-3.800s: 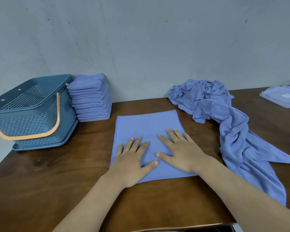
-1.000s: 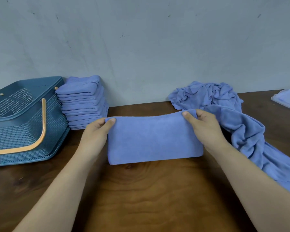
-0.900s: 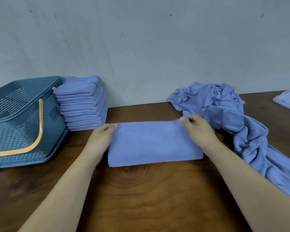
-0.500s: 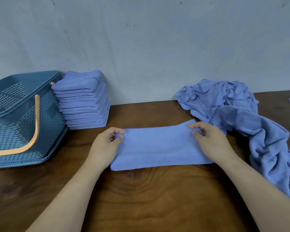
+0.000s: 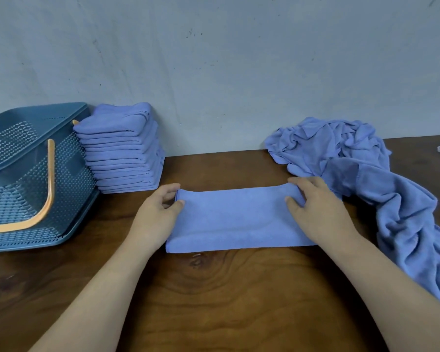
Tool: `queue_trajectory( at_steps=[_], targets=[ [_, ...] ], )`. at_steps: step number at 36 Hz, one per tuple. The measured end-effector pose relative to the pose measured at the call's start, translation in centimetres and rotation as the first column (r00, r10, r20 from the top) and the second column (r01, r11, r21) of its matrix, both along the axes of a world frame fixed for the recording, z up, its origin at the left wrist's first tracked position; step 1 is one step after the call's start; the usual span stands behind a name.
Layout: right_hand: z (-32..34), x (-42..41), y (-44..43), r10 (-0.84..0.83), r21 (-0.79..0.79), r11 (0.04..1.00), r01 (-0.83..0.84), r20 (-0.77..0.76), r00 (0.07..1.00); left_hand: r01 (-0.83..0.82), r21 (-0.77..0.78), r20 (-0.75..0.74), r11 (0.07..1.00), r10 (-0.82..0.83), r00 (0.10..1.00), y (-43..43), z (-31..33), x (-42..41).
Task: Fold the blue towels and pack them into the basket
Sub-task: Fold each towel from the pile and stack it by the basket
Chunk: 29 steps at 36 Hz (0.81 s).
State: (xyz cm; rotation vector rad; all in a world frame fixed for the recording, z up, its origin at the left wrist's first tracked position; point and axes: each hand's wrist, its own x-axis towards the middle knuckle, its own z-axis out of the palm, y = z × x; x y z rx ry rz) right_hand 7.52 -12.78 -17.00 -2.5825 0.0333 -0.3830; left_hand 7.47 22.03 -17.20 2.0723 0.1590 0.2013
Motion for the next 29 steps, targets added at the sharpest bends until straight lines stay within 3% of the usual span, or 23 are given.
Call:
queue_trajectory(
  at_steps=[2, 3, 4, 6, 8, 10, 12, 16, 20, 29],
  targets=[
    [0.6, -0.6, 0.5, -0.002, -0.233, 0.972, 0.035, 0.14, 0.99, -0.063, 0.022, 0.033, 0.998, 0.062, 0.998, -0.3, 0.7, -0.4],
    [0.9, -0.9, 1.0, 0.026, -0.294, 0.955, 0.038, 0.21, 0.977, -0.106, 0.125, 0.115, 0.987, 0.091, 0.989, -0.7, 1.1, -0.8],
    [1.2, -1.0, 1.6, 0.081, -0.309, 0.951, -0.003, 0.24, 0.967, -0.135, 0.251, 0.229, 0.959, 0.077, 0.97, -1.3, 1.4, -1.3],
    [1.4, -1.1, 3.1, 0.229, -0.22, 0.955, -0.197, 0.13, 0.965, -0.082, 0.429, 0.366, 0.9, -0.09, 0.926, -3.4, 1.9, -2.2],
    [0.8, -1.2, 4.2, 0.319, -0.139, 0.933, -0.331, -0.1, 0.942, 0.079, 0.492, 0.26, 0.867, -0.233, 0.937, -6.0, 2.1, -3.1],
    [-0.1, -1.2, 4.4, 0.343, -0.219, 0.888, -0.404, -0.267, 0.9, 0.201, 0.567, 0.067, 0.799, -0.288, 0.955, -7.8, 1.3, -3.7],
    [-0.5, -1.2, 4.0, 0.35, -0.26, 0.86, -0.439, -0.326, 0.878, 0.299, 0.675, -0.095, 0.675, -0.322, 0.942, -8.1, 0.2, -3.9],
    [-0.6, -1.3, 3.4, 0.321, -0.268, 0.865, -0.424, -0.354, 0.878, 0.439, 0.673, -0.266, 0.596, -0.359, 0.895, -6.1, -0.5, -3.7],
    [-0.6, -1.3, 3.2, 0.274, -0.272, 0.879, -0.393, -0.386, 0.881, 0.47, 0.678, -0.339, 0.566, -0.326, 0.882, -4.8, -0.6, -3.0],
    [-0.7, -0.7, 1.8, 0.161, -0.243, 0.928, -0.282, -0.42, 0.893, 0.355, 0.649, -0.289, 0.673, -0.213, 0.933, -2.6, -0.2, -1.6]
  ],
)
